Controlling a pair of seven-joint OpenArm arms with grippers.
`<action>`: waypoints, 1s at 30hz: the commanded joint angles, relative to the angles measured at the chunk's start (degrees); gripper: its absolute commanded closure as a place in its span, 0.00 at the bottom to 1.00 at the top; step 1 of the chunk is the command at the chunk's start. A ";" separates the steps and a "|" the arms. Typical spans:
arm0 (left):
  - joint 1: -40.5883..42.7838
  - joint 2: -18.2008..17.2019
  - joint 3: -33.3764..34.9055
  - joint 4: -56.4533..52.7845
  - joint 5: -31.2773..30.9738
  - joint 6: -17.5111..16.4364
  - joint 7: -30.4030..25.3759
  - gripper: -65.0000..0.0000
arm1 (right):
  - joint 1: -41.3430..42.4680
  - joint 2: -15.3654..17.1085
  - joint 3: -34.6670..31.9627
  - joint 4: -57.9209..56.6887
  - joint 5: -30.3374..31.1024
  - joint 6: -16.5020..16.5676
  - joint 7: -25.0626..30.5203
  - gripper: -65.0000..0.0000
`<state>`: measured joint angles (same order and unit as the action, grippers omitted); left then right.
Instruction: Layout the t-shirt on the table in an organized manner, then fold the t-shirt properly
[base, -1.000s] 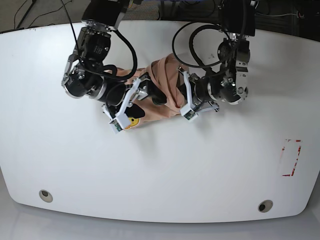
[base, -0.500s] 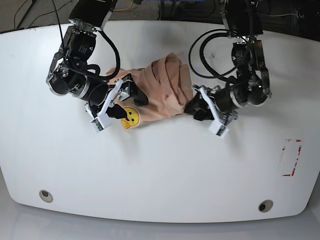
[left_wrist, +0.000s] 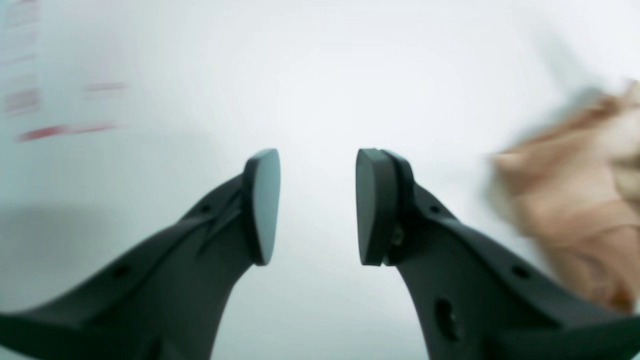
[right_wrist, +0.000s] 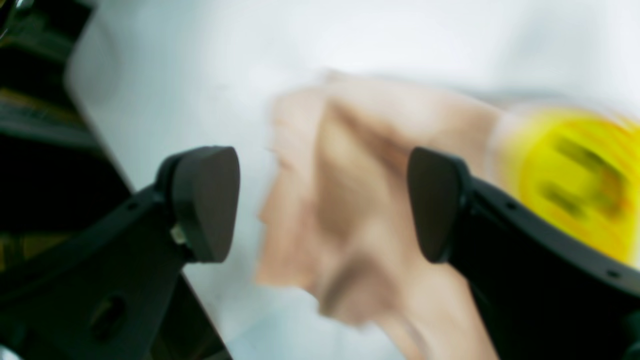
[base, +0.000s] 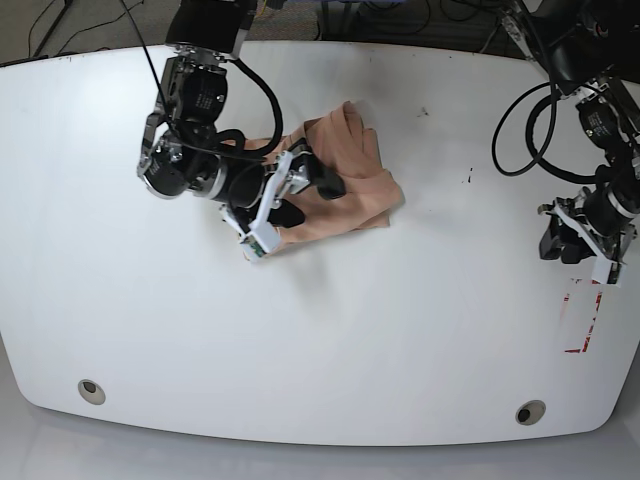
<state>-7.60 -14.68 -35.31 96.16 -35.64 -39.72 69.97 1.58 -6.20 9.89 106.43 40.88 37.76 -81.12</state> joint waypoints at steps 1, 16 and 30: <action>-0.71 -2.25 -0.60 1.20 -1.51 -0.28 -0.66 0.63 | 1.10 -0.35 -3.08 1.04 0.04 1.58 2.05 0.23; 7.02 -5.59 -1.92 1.47 -1.24 -0.28 -0.83 0.63 | 7.07 0.97 -23.12 -0.19 -25.28 2.24 16.90 0.23; 9.66 -5.50 -2.10 1.29 -1.24 -0.28 -0.83 0.63 | 11.12 3.78 -30.07 -15.05 -31.61 2.24 26.75 0.23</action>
<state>2.70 -19.09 -37.04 96.49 -36.03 -39.94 70.46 11.20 -3.07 -19.59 92.07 8.69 39.94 -56.64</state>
